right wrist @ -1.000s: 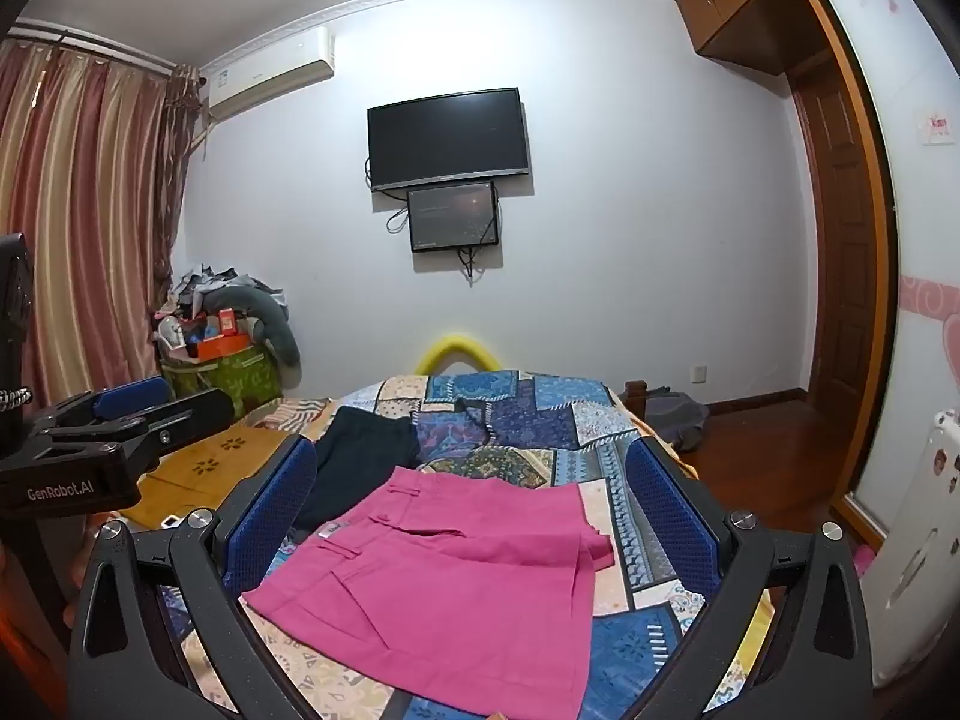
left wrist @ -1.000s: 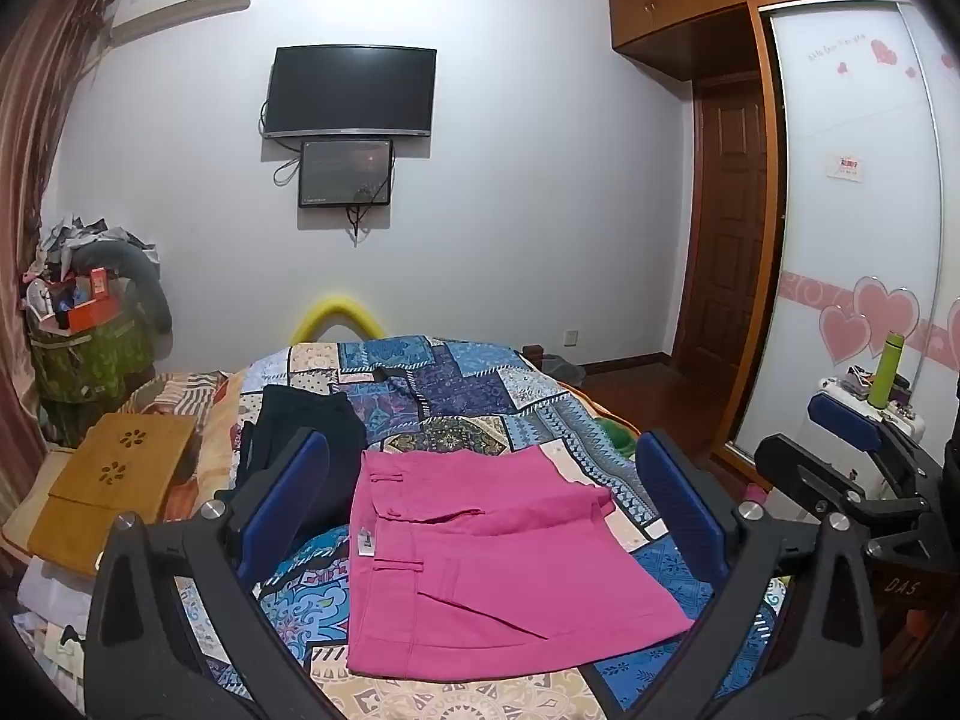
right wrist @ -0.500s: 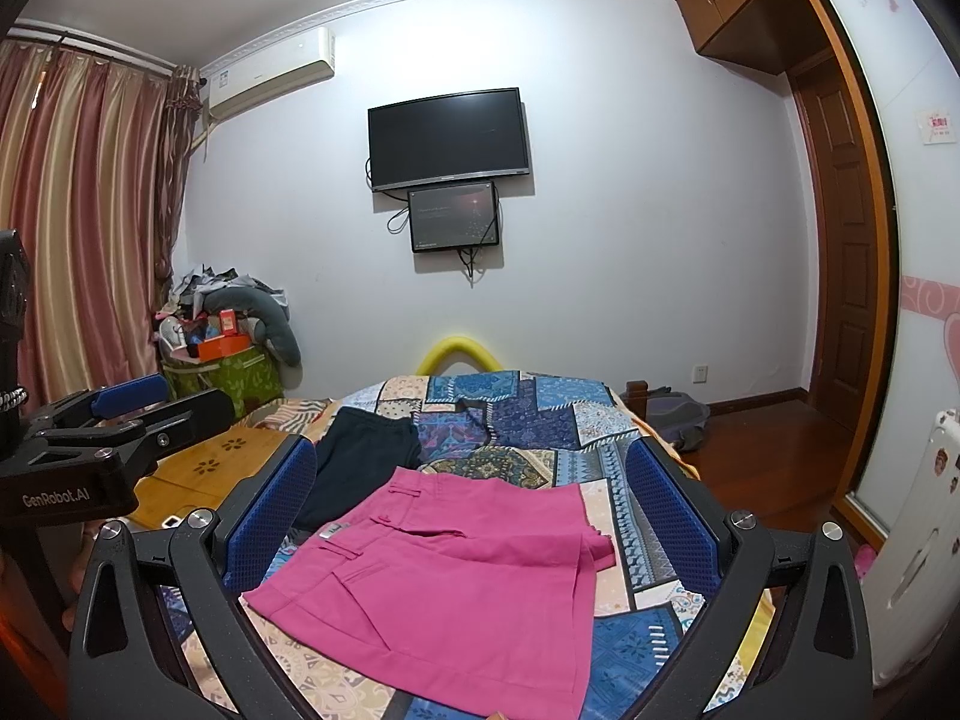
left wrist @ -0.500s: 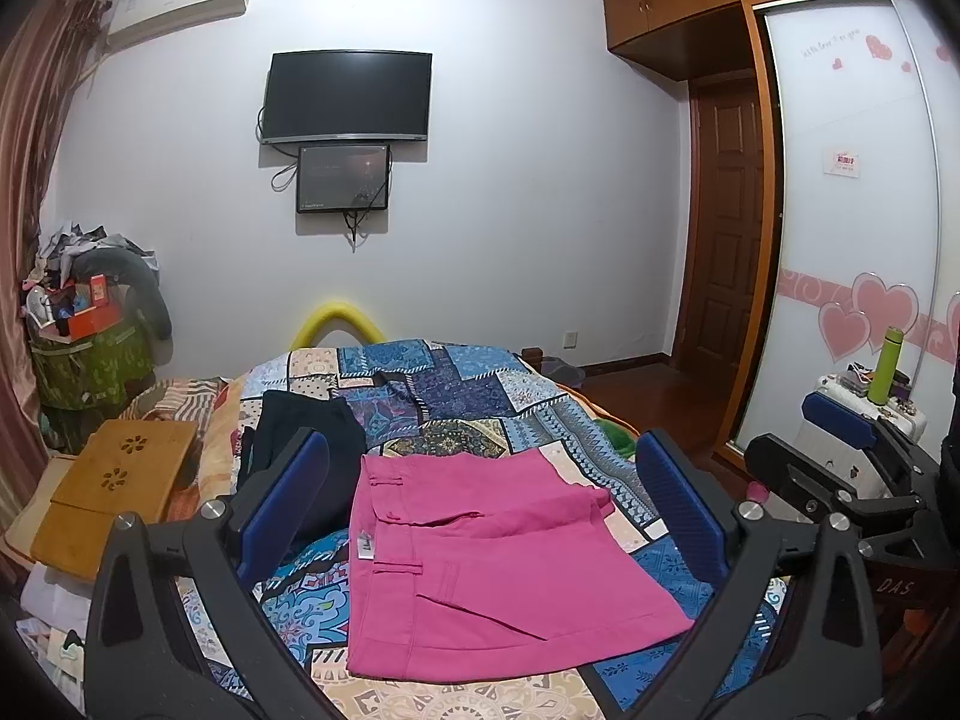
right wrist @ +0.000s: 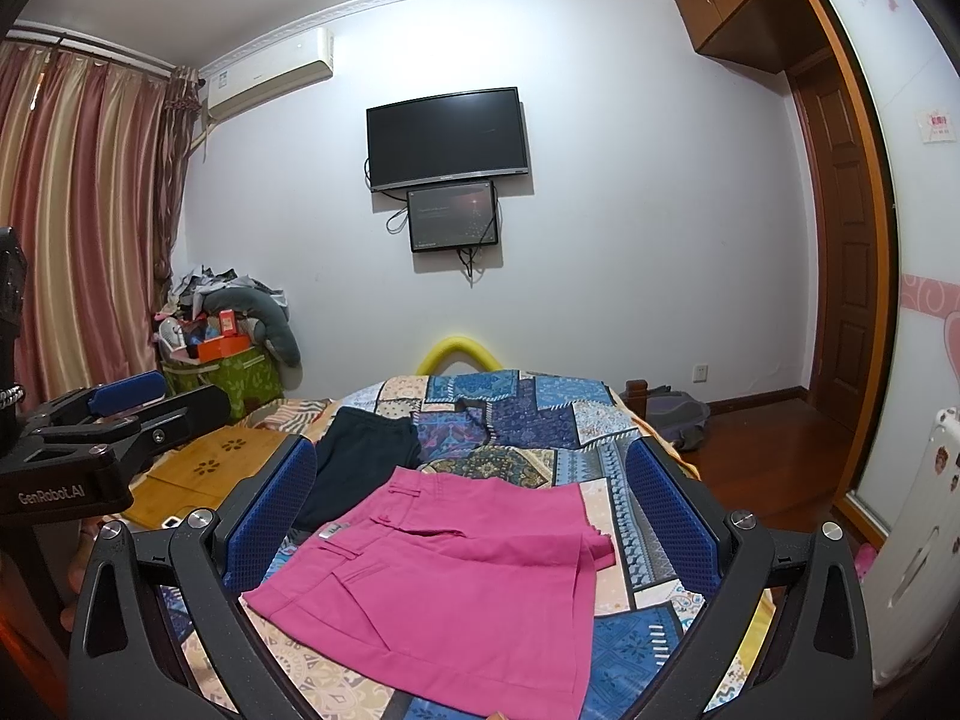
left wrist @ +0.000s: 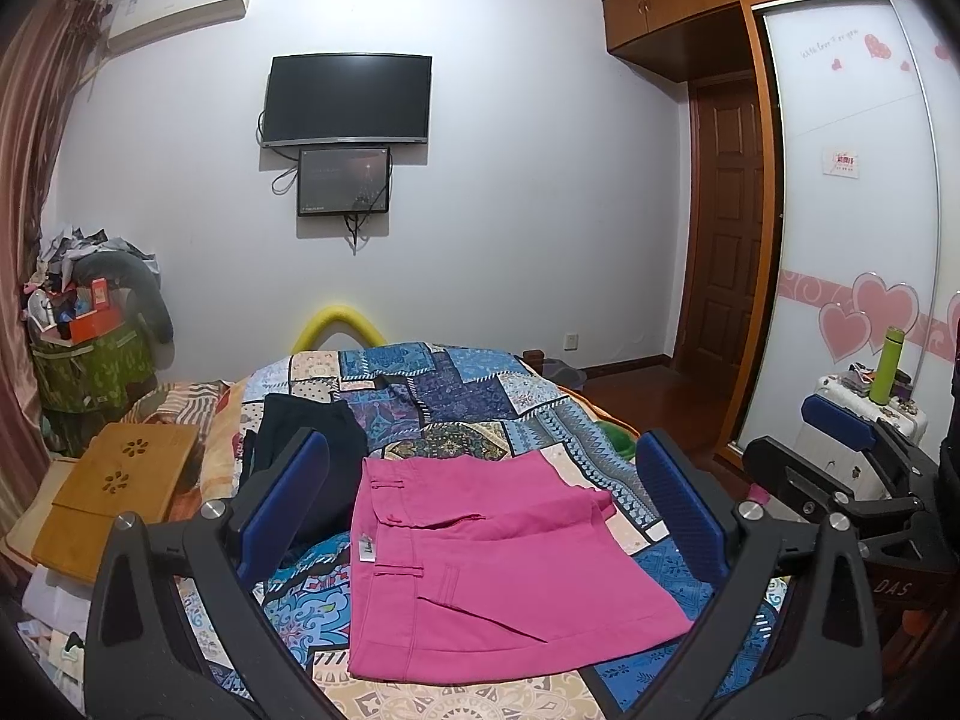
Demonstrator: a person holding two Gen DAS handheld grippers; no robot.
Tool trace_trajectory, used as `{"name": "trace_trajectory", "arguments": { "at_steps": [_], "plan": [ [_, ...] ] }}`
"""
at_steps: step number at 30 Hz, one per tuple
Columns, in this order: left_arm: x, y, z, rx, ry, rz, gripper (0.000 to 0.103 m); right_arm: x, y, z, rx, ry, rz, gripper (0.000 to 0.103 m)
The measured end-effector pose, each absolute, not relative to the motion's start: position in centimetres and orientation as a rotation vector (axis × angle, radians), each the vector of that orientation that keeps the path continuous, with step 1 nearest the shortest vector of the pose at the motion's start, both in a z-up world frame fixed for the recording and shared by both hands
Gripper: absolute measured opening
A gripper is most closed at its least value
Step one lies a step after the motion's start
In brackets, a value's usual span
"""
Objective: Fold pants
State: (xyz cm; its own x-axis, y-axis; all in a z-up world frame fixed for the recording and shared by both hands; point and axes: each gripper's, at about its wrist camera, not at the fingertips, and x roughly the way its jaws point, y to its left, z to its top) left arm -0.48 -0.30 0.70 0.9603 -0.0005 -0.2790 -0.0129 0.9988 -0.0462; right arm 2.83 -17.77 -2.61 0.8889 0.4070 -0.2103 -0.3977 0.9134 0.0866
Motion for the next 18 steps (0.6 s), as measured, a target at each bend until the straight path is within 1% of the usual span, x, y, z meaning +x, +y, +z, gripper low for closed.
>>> {"name": "trace_trajectory", "arguments": {
  "at_steps": [6, 11, 18],
  "plan": [
    [-0.1, -0.4, 0.7, -0.043, 0.294, 0.008, 0.103, 3.0, -17.3, -2.5, 0.045, 0.236, 0.418, 0.103],
    [0.7, -0.4, 0.0, -0.043, 0.356, 0.010, 0.103, 3.5, -17.1, -2.8, 0.049, 0.252, 0.412, 0.103],
    [3.0, 0.4, -1.4, -0.071, 0.357, 0.029, 0.103, 5.2, -17.9, -4.0, 0.073, 0.296, 0.378, 0.103]
  ]
}}
